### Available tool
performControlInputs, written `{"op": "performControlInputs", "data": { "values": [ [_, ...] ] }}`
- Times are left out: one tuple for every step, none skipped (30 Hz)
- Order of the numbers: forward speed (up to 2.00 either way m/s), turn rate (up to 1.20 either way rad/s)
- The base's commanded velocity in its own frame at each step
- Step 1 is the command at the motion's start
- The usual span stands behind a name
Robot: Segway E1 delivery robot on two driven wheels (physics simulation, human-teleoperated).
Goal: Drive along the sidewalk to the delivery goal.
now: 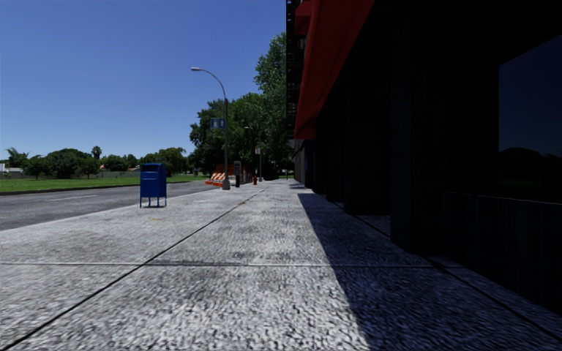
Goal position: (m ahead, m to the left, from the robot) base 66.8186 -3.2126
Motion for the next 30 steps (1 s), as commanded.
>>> {"op": "performControlInputs", "data": {
  "values": [
    [1.92,0.0],
    [1.92,0.0],
    [1.92,0.0],
    [1.92,0.0],
    [1.92,0.0],
    [1.92,0.0],
    [1.92,0.0],
    [1.92,0.0],
    [1.92,0.0],
    [1.92,0.0],
    [1.92,0.0],
    [1.92,0.0],
    [1.92,0.0],
    [1.92,0.0],
    [1.92,0.0],
    [1.92,0.0],
    [1.92,0.0],
    [1.92,0.0],
    [1.92,0.0],
    [1.92,0.0],
    [1.92,0.0],
    [1.92,0.0],
    [1.92,0.0],
    [1.92,0.0],
    [1.92,0.0],
    [1.92,0.0],
    [1.92,0.0],
    [1.92,0.0],
    [1.92,0.0],
    [1.92,0.0]
  ]
}}
